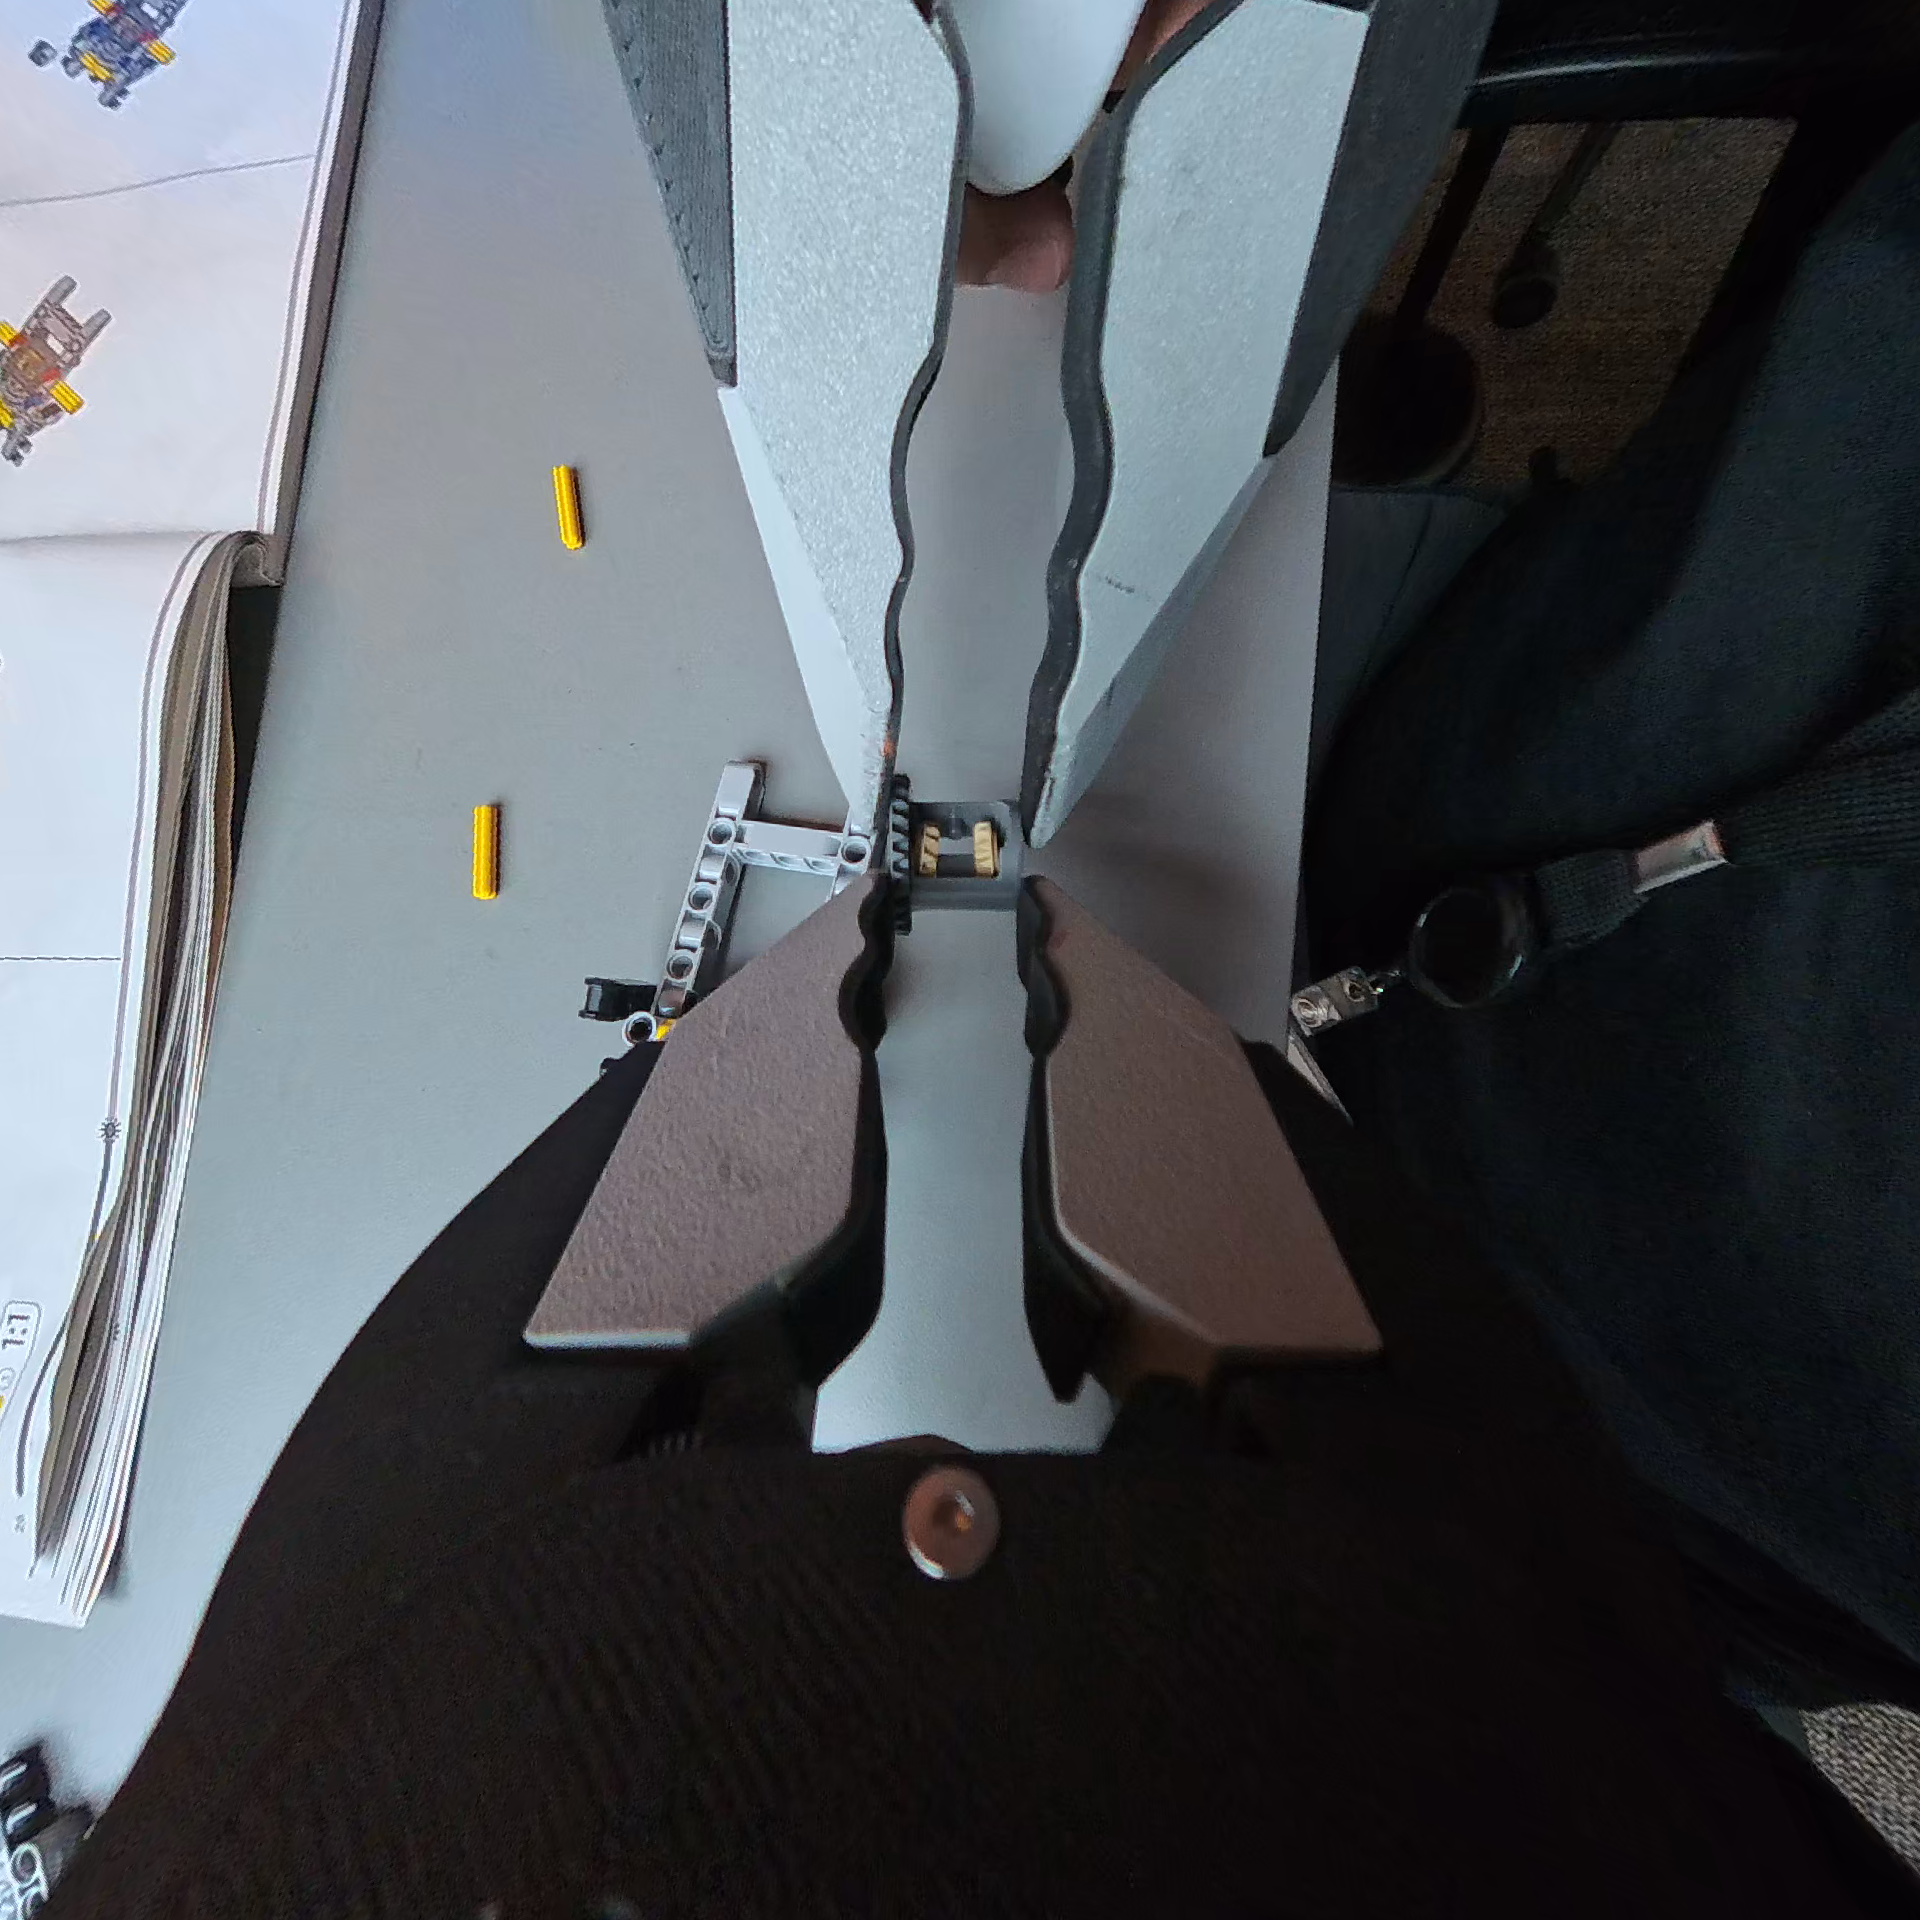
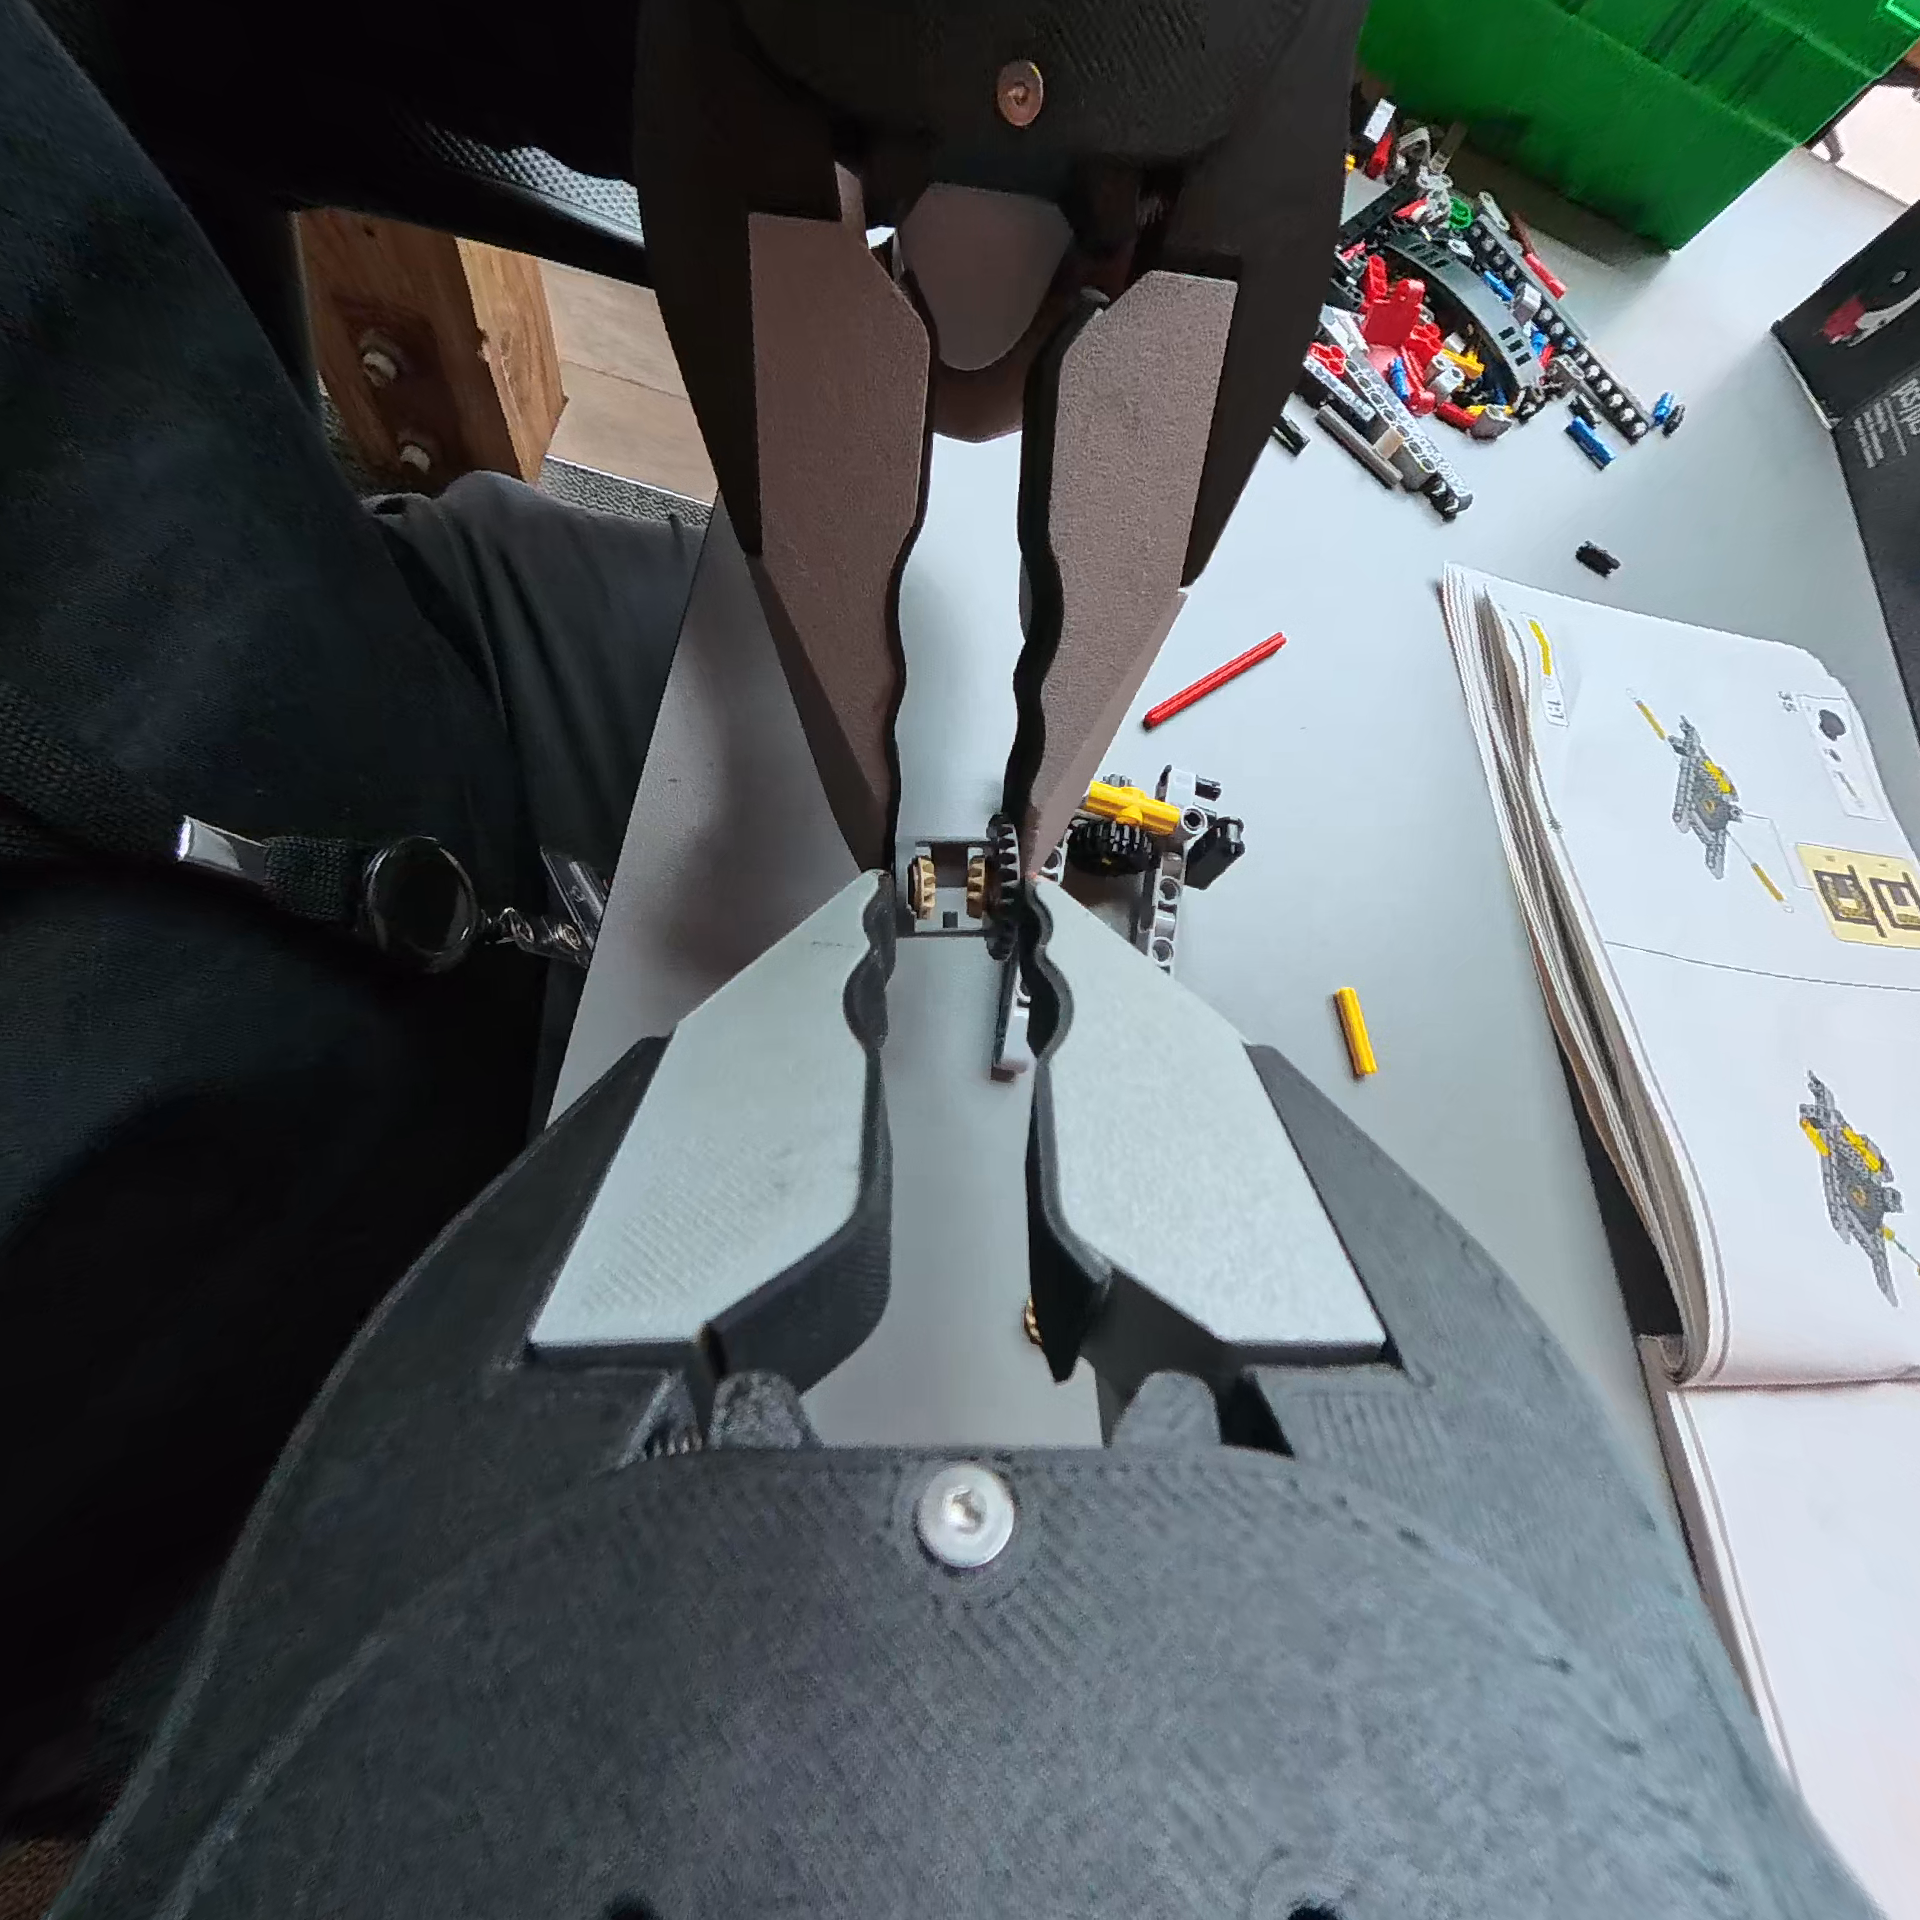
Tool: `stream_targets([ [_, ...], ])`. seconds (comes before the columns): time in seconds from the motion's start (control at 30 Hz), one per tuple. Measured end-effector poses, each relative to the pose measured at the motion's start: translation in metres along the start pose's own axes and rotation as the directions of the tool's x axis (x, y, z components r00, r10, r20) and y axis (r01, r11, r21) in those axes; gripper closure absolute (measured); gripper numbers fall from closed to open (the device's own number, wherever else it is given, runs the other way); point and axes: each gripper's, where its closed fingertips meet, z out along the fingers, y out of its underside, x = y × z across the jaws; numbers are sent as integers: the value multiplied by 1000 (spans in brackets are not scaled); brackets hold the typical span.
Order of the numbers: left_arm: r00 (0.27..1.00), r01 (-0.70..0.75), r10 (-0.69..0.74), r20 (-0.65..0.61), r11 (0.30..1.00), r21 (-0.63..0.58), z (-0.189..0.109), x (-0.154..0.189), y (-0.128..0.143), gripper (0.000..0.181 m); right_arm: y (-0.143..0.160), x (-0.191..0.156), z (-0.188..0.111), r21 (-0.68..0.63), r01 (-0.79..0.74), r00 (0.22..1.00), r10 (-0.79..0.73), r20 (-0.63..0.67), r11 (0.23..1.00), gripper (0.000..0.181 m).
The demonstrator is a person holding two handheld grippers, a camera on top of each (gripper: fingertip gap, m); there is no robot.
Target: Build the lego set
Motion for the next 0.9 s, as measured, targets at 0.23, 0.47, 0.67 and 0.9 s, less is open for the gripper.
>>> stream_targets([
  [0.23, 1000, -3, 3, 1, 1000, -5, -1, 0, 0, 160, 3, -1, 3, -13, 9, 1000, -9, -2, 1000, 160],
  [0.47, 1000, 8, -8, 10, 1000, 25, -3, -1, -3, 161, 0, 1, 1, 32, 12, 1000, -12, -12, 999, 161],
  [0.67, 999, 22, -24, 32, 997, 73, -7, -5, -8, 160, -4, 6, -3, 79, 22, 999, -18, -43, 997, 161],
  [0.9, 997, 66, -69, 19, 989, 133, -11, -7, -12, 160, -9, 8, -7, 138, 12, 999, -5, -50, 990, 161],
])
